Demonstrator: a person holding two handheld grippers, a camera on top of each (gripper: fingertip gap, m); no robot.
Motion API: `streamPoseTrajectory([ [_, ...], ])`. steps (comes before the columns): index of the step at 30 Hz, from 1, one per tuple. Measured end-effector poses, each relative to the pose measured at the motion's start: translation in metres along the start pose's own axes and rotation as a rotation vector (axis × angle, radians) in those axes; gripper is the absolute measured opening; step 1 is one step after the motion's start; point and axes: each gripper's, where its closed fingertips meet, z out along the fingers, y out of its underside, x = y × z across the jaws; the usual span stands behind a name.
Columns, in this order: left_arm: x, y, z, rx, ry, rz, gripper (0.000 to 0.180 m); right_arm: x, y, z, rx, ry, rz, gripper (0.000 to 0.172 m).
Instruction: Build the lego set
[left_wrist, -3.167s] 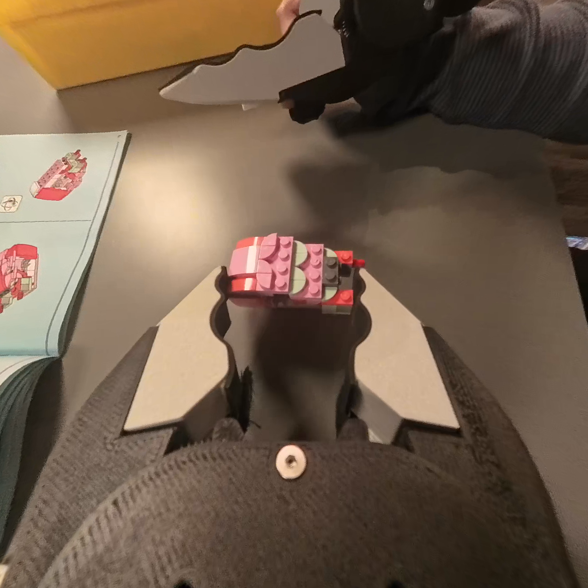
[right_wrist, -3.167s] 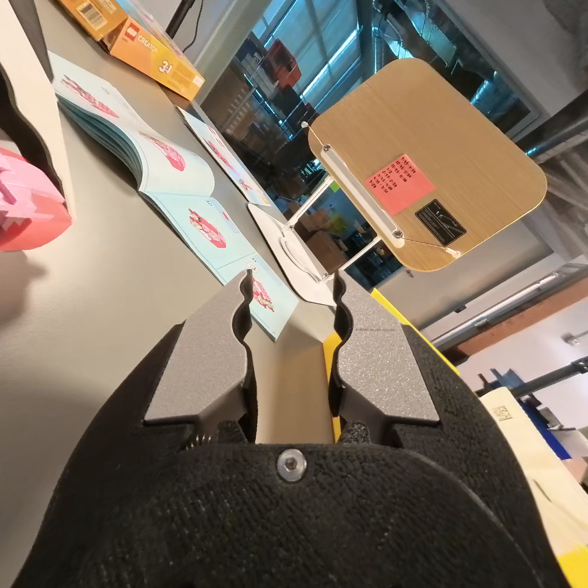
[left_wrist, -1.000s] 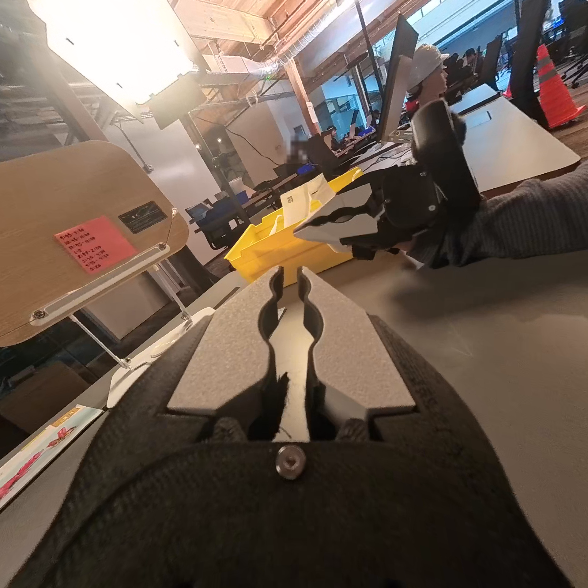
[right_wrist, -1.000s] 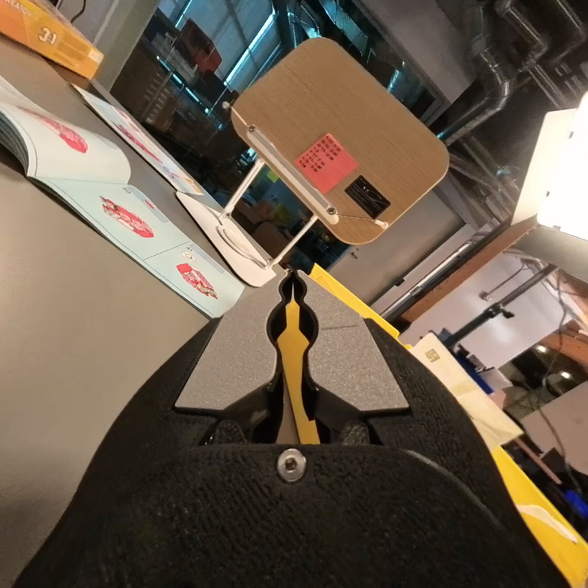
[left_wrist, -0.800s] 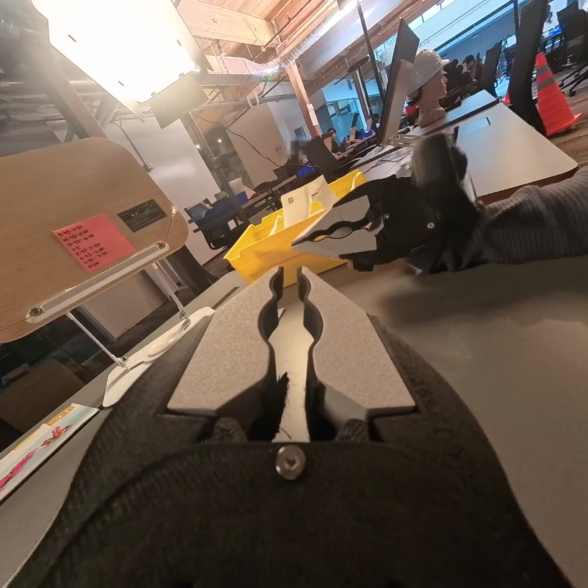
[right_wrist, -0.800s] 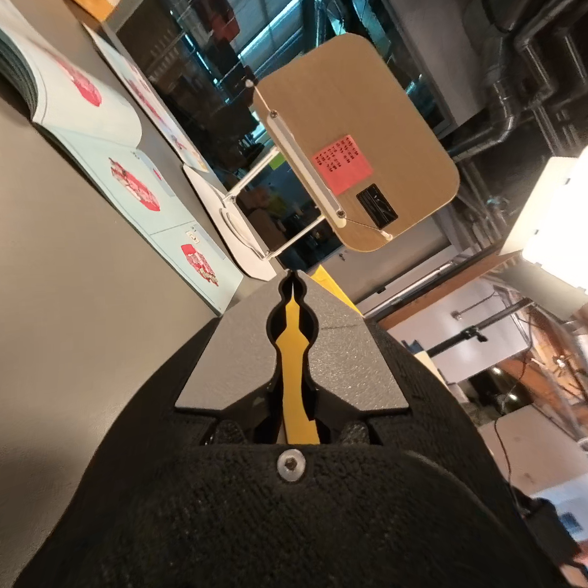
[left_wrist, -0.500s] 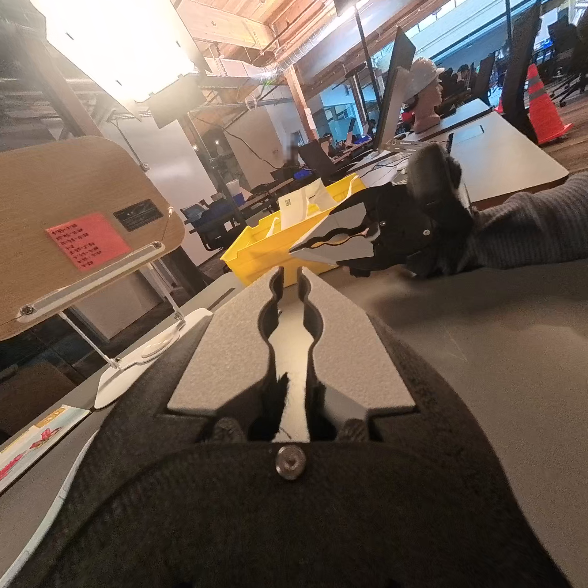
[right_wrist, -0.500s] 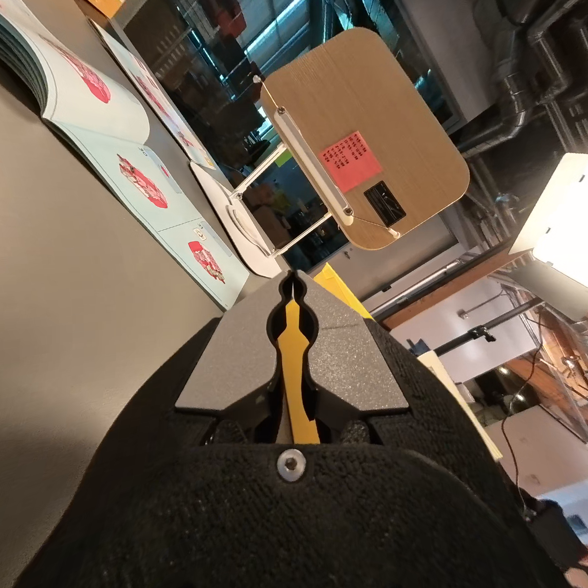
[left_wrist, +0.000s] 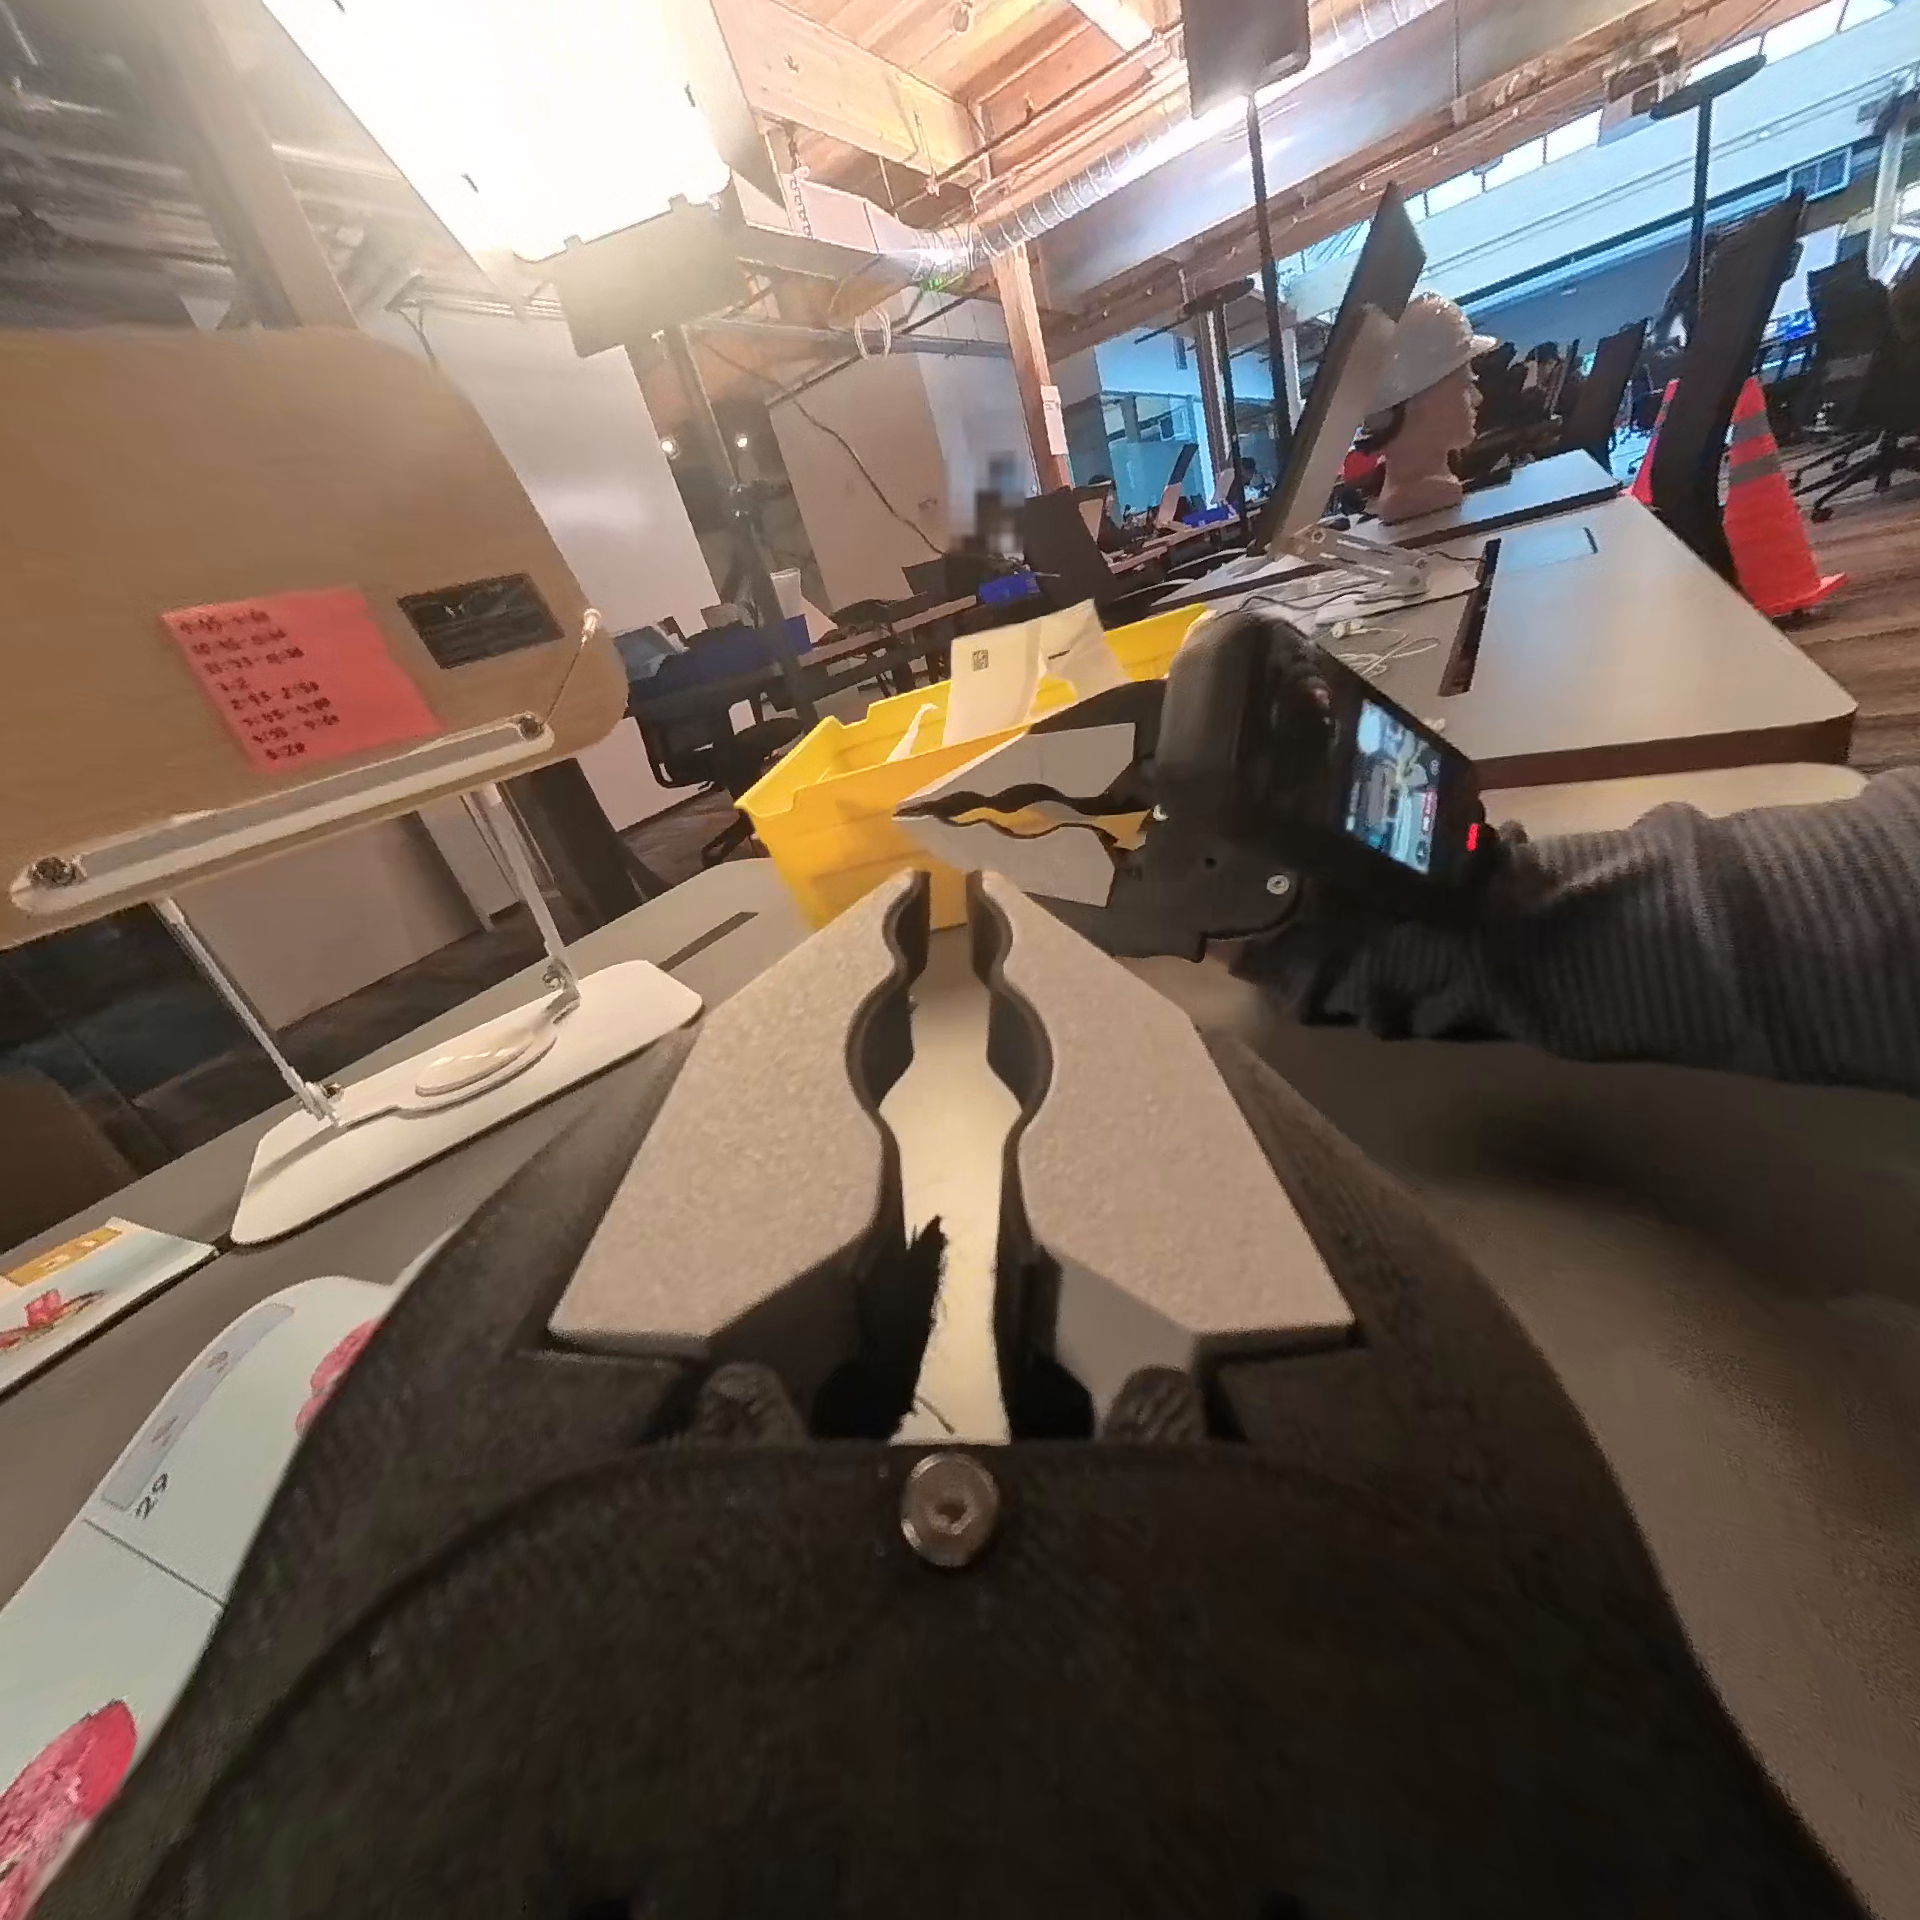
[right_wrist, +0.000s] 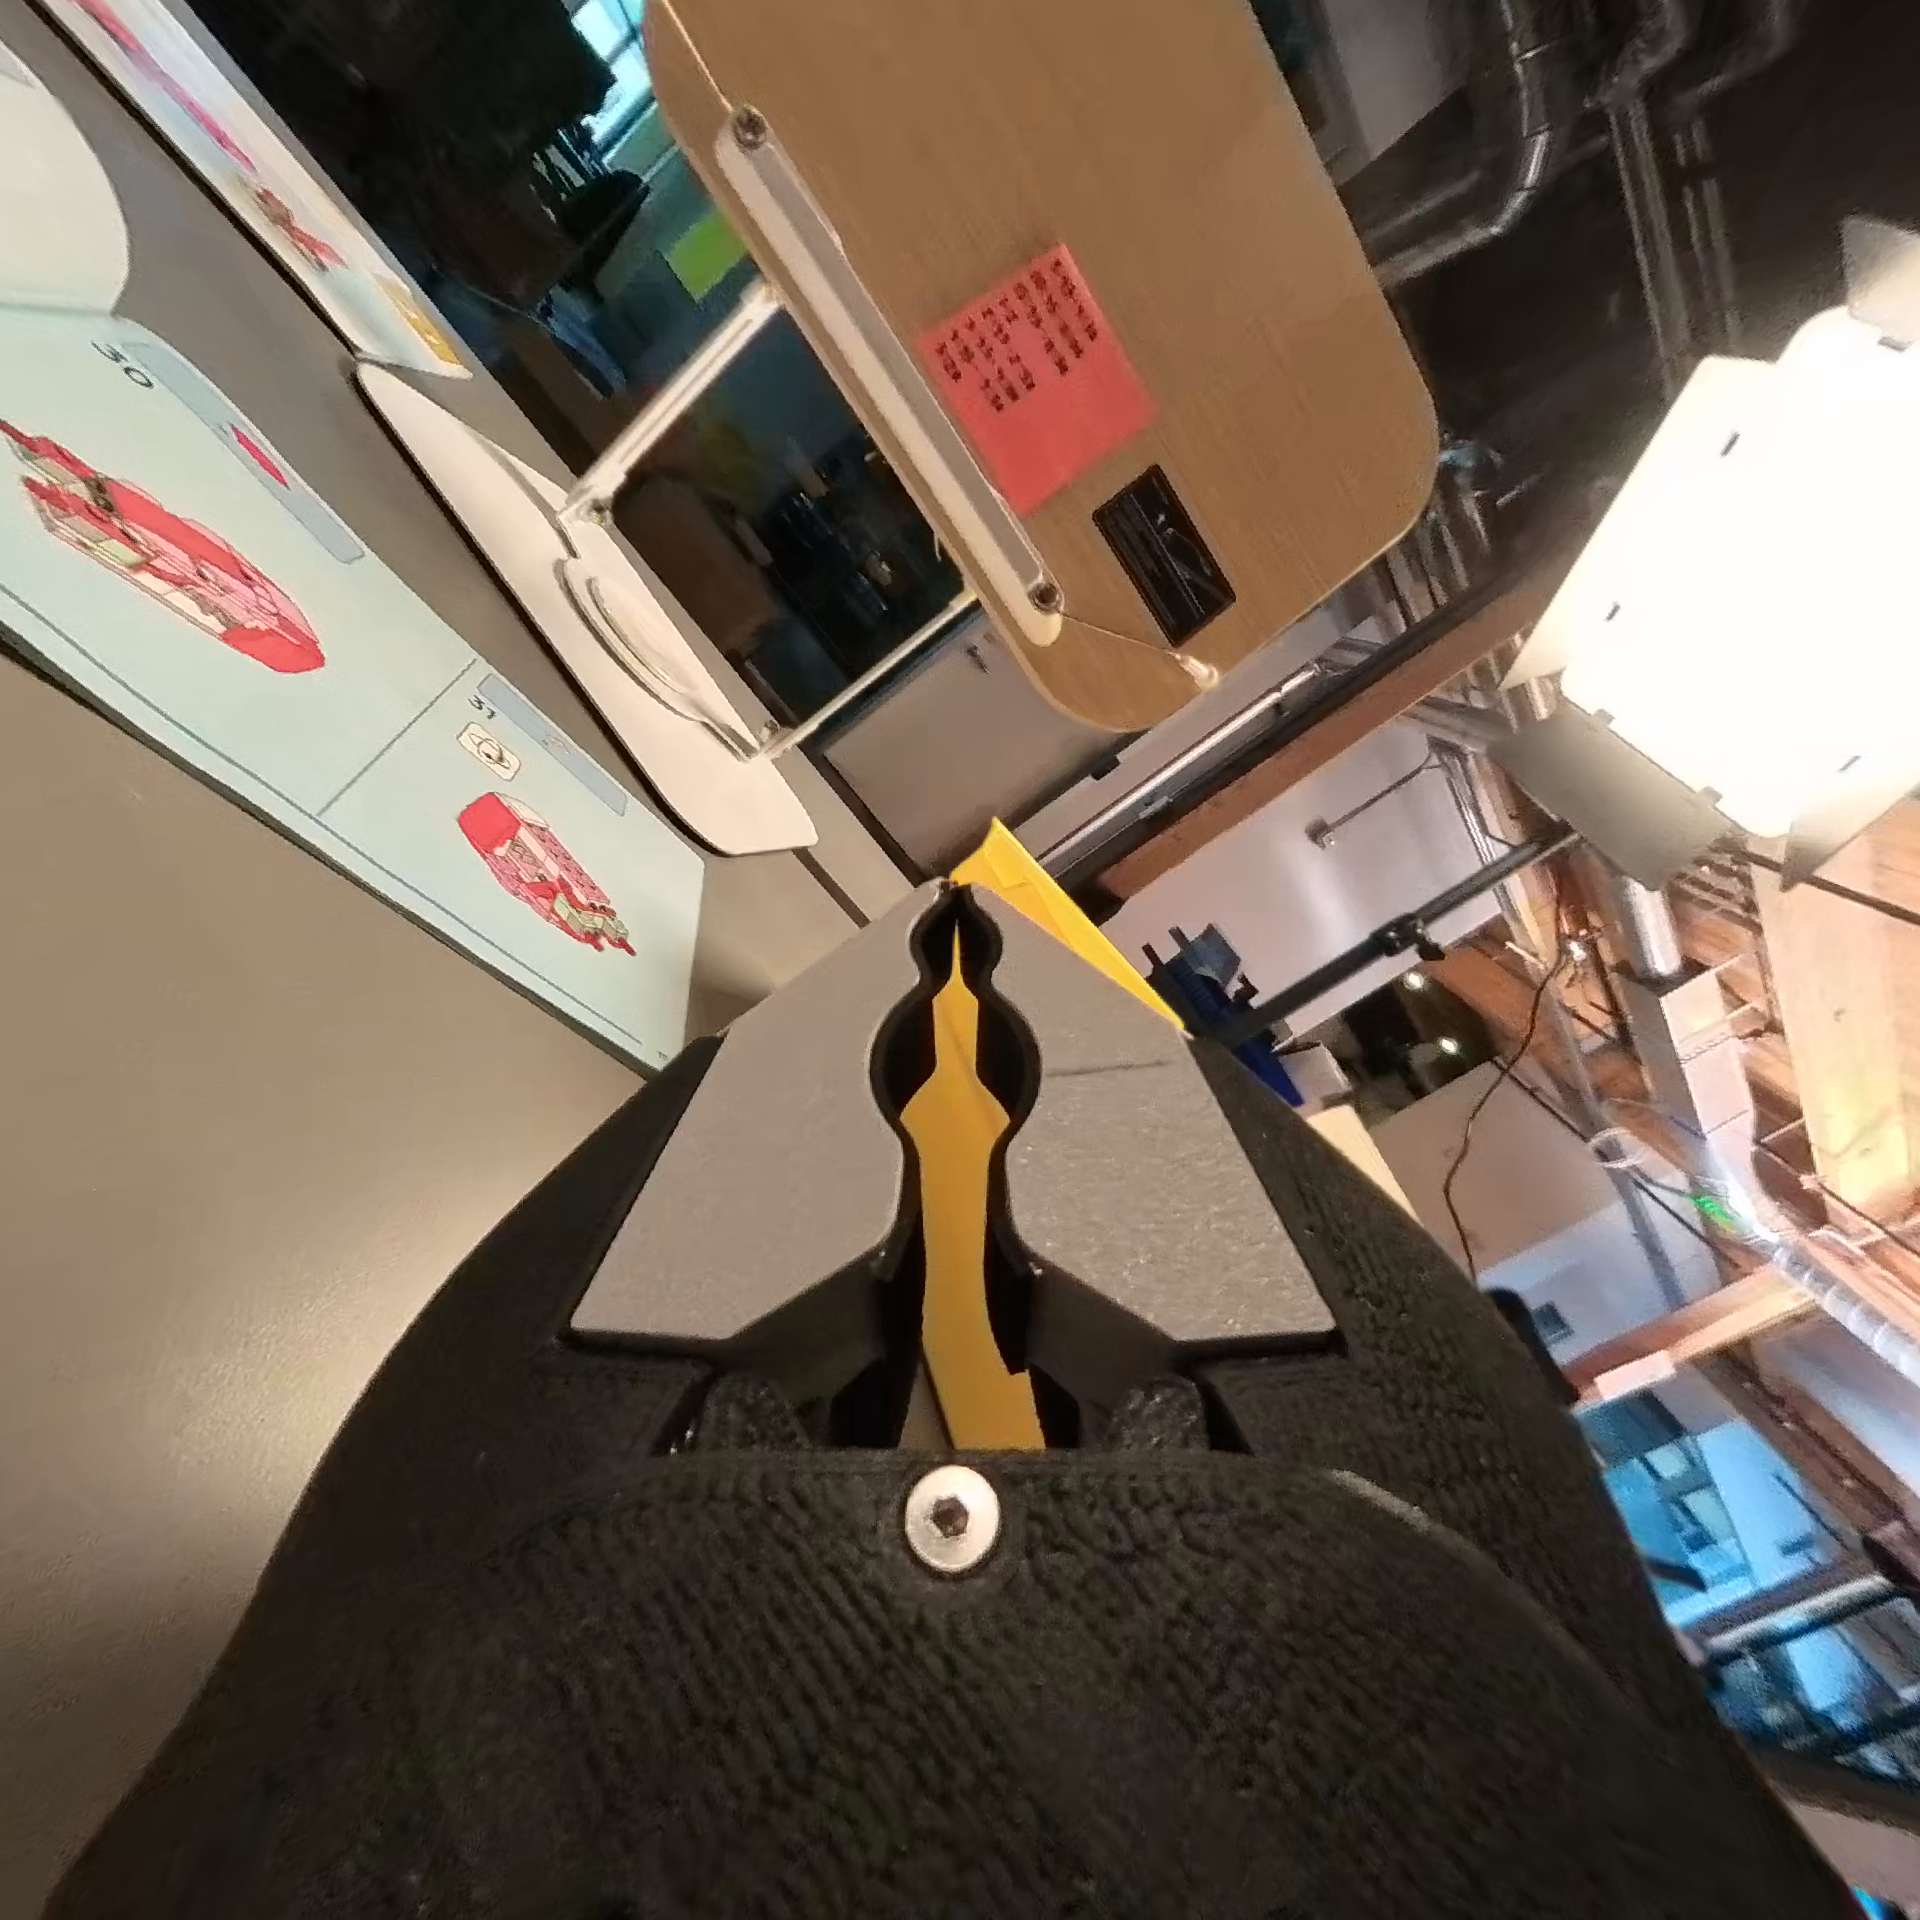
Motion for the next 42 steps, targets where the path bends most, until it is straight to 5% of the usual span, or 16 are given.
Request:
streamPoseTrajectory([
  [17,-0.010,-0.008,-0.003,0.055,-0.002,-0.111,0.008,-0.010,-0.030,0.006,0.065,-0.025,0.224,0.000],
  [21,-0.005,-0.064,-0.019,0.236,0.030,-0.206,0.008,-0.014,-0.030,0.006,0.061,-0.037,0.187,0.000],
  [27,-0.020,-0.117,-0.096,0.229,-0.051,-0.245,0.009,-0.010,-0.029,0.006,0.071,-0.031,0.232,0.000],
  [31,-0.086,-0.115,-0.174,0.066,-0.321,-0.220,0.011,-0.008,-0.030,0.006,0.080,-0.033,0.254,0.000],
  [34,-0.136,-0.081,-0.232,-0.213,-0.511,-0.265,0.015,-0.008,-0.029,0.007,0.080,-0.034,0.261,0.000],
  [42,-0.114,0.038,-0.285,-0.912,-0.225,-0.575,0.026,-0.013,-0.031,0.007,0.085,-0.058,0.244,0.000],
])
